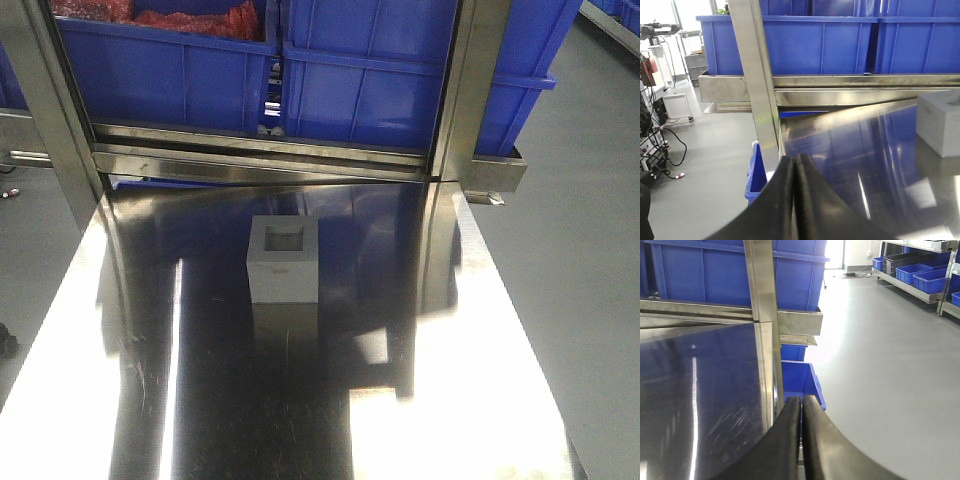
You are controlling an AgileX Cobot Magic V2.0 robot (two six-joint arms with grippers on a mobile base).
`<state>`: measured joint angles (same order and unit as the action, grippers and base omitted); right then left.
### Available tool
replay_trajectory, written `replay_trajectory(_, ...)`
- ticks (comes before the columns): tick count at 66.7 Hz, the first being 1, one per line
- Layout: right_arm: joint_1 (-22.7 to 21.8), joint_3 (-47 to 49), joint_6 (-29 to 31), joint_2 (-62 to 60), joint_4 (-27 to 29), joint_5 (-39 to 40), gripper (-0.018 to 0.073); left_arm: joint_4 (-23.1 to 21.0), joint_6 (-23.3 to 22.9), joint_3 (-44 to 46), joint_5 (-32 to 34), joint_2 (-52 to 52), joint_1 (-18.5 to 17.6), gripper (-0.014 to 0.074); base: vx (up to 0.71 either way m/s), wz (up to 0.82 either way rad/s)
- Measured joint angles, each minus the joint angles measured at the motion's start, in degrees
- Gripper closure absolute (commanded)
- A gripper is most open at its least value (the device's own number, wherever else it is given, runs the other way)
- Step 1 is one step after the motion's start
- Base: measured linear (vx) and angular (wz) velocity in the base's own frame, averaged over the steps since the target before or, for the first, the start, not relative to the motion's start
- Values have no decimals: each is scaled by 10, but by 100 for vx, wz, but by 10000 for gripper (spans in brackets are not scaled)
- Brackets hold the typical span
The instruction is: Sort gray base to blue bin
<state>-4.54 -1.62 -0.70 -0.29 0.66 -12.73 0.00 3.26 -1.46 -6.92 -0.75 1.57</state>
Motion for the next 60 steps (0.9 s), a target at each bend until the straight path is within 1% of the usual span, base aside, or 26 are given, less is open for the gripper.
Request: replay_trajectory(60, 0, 0, 0, 0, 0, 0, 564, 0, 0, 0, 0, 0, 0, 603, 0, 0)
